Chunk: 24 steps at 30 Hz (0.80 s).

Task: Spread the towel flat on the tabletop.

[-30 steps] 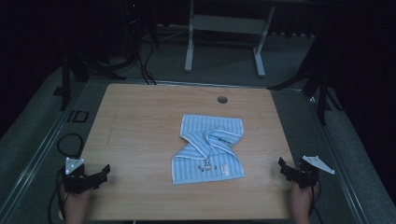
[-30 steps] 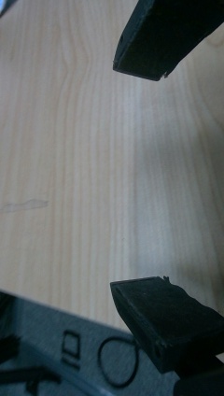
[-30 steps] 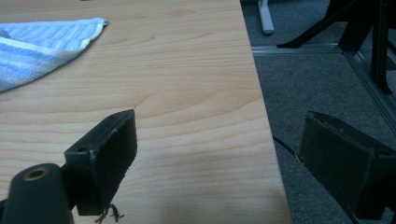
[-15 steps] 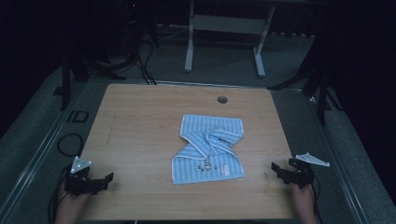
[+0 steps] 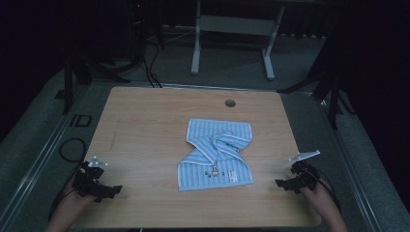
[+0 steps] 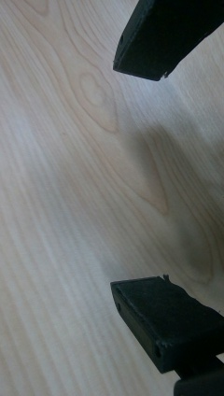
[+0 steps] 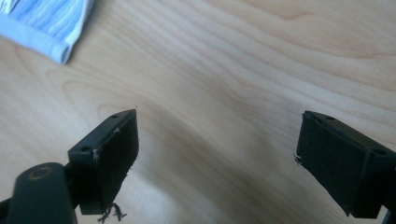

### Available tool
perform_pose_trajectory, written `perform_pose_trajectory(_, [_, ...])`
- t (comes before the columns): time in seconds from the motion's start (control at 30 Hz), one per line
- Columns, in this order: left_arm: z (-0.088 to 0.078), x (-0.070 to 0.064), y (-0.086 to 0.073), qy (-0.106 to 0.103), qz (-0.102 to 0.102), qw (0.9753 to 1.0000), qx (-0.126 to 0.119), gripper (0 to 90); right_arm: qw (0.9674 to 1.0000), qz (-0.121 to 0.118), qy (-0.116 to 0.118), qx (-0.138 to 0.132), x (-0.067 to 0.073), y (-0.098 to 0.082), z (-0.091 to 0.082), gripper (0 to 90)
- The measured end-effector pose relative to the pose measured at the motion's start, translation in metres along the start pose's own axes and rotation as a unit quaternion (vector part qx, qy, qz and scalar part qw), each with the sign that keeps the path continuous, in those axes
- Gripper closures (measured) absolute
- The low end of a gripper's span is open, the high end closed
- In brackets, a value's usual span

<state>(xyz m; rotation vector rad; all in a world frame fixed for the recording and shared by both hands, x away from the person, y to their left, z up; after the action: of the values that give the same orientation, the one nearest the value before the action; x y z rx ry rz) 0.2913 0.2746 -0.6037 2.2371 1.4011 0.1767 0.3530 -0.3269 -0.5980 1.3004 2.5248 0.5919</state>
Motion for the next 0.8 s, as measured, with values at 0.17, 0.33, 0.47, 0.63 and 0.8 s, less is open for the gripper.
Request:
perform_pose_trajectory(0.17, [0.002,-0.005,0.000,-0.005,0.026,0.9983,0.052,0.0,0.9983,-0.028,-0.001,0.052,0.003,0.001,-0.002,12.8])
perform_pose_trajectory(0.33, [0.005,-0.011,0.003,-0.007,0.042,0.9959,0.080,0.0,0.9951,-0.040,0.013,0.089,0.009,0.004,-0.004,13.3])
perform_pose_trajectory(0.47, [0.009,-0.017,0.006,-0.013,0.051,0.9934,0.102,0.0,0.9922,-0.058,0.020,0.108,0.016,0.008,-0.003,13.3])
perform_pose_trajectory(0.63, [0.014,-0.026,0.017,-0.018,0.063,0.9923,0.105,0.0,0.9934,-0.070,0.014,0.090,0.022,0.021,0.001,13.3])
perform_pose_trajectory(0.8, [0.019,-0.037,0.028,-0.024,0.087,0.9891,0.117,0.0,0.9934,-0.069,0.021,0.089,0.026,0.028,0.004,15.6])
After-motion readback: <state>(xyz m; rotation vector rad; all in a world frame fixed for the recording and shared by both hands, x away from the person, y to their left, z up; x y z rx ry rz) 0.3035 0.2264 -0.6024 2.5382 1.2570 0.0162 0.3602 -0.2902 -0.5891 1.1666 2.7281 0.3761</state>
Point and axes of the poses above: each handheld gripper's, and its own axes: z roughly forward along the jaws, y roughly out of its top, x roughly to its left, the point moved 9 cm from there along z, roughly forward along the jaws, and after that the axes turned 4 degrees about -y, right-handed, at the moved point
